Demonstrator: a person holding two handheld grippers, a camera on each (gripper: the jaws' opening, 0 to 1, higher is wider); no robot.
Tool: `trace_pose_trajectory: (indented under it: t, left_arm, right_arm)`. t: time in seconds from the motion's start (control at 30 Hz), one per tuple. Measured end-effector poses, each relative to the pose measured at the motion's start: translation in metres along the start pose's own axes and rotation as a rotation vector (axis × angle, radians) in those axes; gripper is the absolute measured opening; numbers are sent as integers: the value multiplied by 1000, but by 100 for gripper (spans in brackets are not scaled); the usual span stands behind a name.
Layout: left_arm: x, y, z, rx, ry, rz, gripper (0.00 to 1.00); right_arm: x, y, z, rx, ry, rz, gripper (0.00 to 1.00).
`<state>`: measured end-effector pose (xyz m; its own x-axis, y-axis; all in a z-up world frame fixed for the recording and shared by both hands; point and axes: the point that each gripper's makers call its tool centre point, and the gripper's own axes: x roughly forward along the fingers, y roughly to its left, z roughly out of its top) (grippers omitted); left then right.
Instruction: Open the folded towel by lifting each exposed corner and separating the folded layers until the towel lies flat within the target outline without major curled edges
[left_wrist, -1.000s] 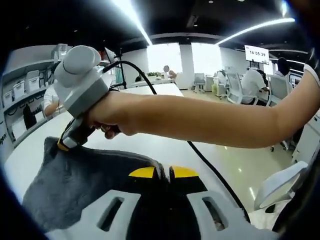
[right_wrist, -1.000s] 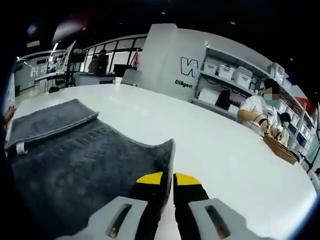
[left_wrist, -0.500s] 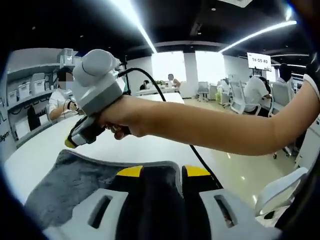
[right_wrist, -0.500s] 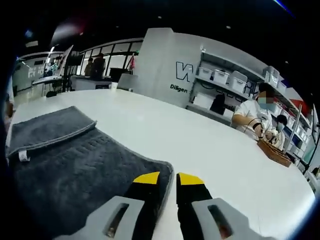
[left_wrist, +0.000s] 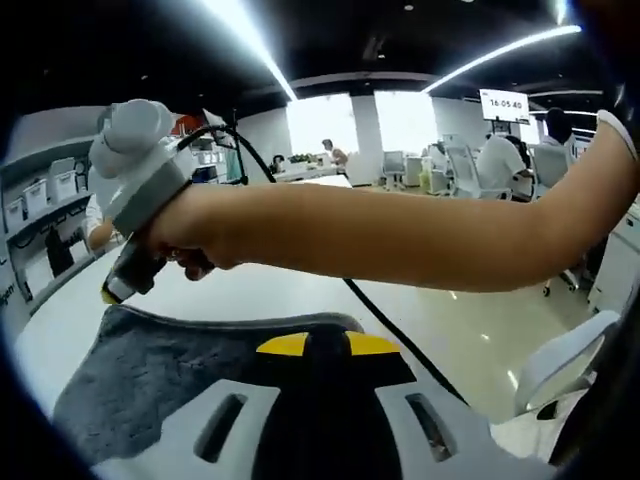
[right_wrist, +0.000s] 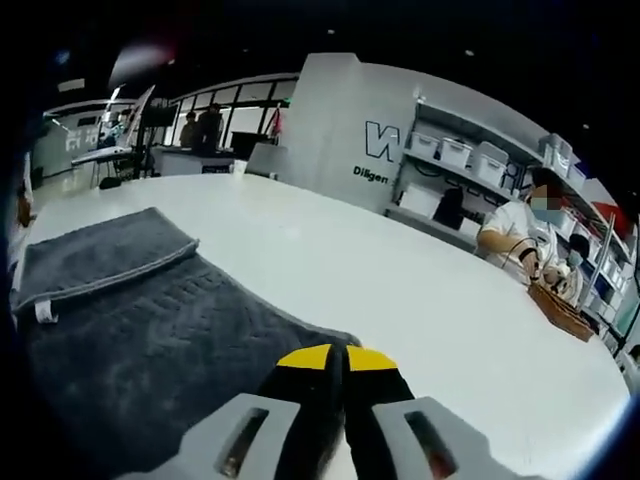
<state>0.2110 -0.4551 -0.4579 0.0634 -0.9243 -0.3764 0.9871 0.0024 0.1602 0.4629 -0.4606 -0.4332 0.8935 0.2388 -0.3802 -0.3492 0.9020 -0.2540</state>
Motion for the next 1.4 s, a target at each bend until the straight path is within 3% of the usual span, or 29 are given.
trace_pose_trajectory:
  t: [0.27,0.53,0.73,0.87,1.0,1.4]
  left_arm:
    - [10,-8,-11,70,53,-19,2]
    - [12,-8,-16,10,49,-34,0]
    - [12,-8,-15,7,40,-24,0]
    - [6,6,-7,32,-5,61,2]
    - [-8,18,4,8,-59,117,2]
    - [-53,40,11,-31,-127,242,9]
  right_arm:
    - [23,-5,-22,27,38,9,0]
    - [32,-7,-45,62,79,14,0]
    - [30,-8,-42,74,71,10,0]
    - [22,-10,-36,75,57,3,0]
    - [9,-14,-25,71,25,-20,0]
    - [-12,3,8,59,-35,-26,0]
